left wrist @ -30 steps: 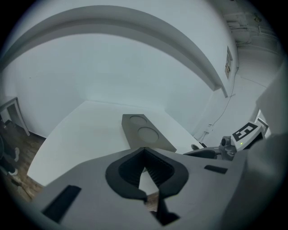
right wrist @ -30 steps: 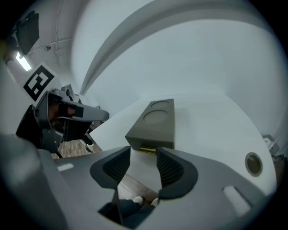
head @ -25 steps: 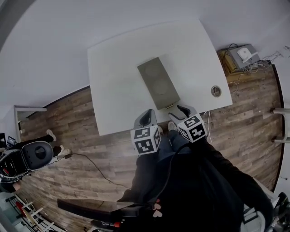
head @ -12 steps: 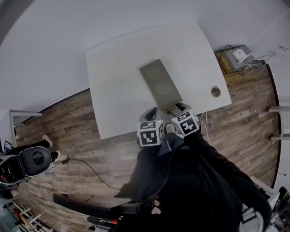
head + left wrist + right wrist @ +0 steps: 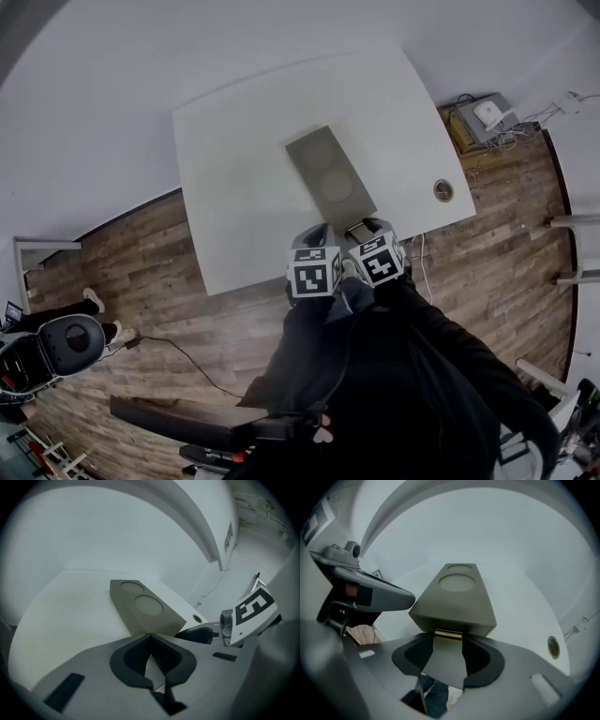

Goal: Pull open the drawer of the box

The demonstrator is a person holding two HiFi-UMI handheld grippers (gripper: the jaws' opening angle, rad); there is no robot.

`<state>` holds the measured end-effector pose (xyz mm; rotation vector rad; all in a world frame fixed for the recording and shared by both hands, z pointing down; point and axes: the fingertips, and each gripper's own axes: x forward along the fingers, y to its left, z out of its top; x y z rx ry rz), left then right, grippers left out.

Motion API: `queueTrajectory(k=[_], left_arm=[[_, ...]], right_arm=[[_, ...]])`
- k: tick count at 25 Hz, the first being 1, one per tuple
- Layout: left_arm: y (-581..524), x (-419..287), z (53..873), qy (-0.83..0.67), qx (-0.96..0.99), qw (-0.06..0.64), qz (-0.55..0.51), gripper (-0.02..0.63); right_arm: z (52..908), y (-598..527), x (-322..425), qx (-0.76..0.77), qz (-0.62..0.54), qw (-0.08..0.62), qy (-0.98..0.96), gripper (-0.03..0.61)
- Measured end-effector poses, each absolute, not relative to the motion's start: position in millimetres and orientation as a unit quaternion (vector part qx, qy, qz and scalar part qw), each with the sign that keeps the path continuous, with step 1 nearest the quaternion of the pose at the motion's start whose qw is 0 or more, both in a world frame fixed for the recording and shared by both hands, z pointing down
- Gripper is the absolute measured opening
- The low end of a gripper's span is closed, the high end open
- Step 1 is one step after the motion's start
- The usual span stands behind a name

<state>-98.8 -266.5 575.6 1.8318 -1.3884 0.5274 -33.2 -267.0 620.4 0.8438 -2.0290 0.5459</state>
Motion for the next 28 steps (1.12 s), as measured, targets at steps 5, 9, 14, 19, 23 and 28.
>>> queueTrajectory(k=[5,9,14,19,23,28], left_arm=[[-266.2,-99.3,577.6,-0.541,0.718,0.383,0.211,-0.006],[-270.1,-98.7,573.4,-0.537,0.729,0.372,0.203,-0.005],[-273.3,-95.3,570.1,-0.519,0.741,0.377,0.199,-0.005],[-275.3,-96.0,572.0,-0.51,0.741,0.392,0.196,-0.005],[-276.1,-96.1,572.2,-0.507,0.741,0.392,0.203,-0.005],[-278.0,-96.8,571.6,-0.512,0.742,0.381,0.206,-0.005]], right_arm=[[619.0,-267.1,-30.8,0.347,0.219,0.428,-0.805,0.17],[619.6,-267.5,-31.2,0.349,0.22,0.429,-0.803,0.166],[618.1,-268.6,-32.1,0.35,0.221,0.426,-0.805,0.165],[619.6,-269.9,-32.2,0.35,0.222,0.428,-0.803,0.164],[619.9,-270.4,-32.3,0.351,0.223,0.428,-0.802,0.164],[618.9,-272.2,-33.7,0.352,0.223,0.428,-0.802,0.164]])
